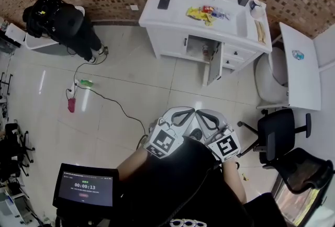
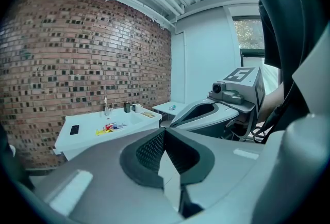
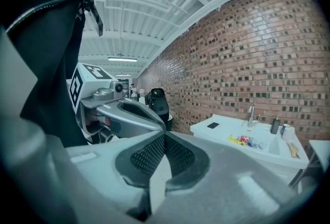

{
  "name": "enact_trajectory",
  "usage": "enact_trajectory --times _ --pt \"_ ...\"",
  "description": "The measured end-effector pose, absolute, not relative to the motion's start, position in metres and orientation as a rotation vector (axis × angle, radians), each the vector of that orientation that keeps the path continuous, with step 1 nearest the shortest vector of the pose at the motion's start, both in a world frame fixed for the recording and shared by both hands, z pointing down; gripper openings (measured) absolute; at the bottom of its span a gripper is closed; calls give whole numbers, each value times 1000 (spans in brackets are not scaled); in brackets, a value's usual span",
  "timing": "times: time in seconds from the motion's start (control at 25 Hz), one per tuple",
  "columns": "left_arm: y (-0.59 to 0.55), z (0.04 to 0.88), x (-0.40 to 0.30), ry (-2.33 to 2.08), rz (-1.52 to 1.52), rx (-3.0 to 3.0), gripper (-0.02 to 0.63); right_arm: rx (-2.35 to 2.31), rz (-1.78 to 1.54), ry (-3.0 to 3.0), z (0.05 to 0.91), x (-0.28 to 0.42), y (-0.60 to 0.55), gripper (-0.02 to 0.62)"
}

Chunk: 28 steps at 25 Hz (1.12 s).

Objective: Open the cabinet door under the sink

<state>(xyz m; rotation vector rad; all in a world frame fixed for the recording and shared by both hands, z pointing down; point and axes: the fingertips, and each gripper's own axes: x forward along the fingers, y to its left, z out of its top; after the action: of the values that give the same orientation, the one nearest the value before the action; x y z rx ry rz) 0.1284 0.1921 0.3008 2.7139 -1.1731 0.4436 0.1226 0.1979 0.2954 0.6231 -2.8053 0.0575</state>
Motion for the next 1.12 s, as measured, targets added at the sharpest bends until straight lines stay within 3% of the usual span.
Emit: enact_trajectory --times 1.12 --pt "204 305 135 -1120 453 2734 17 688 106 -2777 308 130 205 -11"
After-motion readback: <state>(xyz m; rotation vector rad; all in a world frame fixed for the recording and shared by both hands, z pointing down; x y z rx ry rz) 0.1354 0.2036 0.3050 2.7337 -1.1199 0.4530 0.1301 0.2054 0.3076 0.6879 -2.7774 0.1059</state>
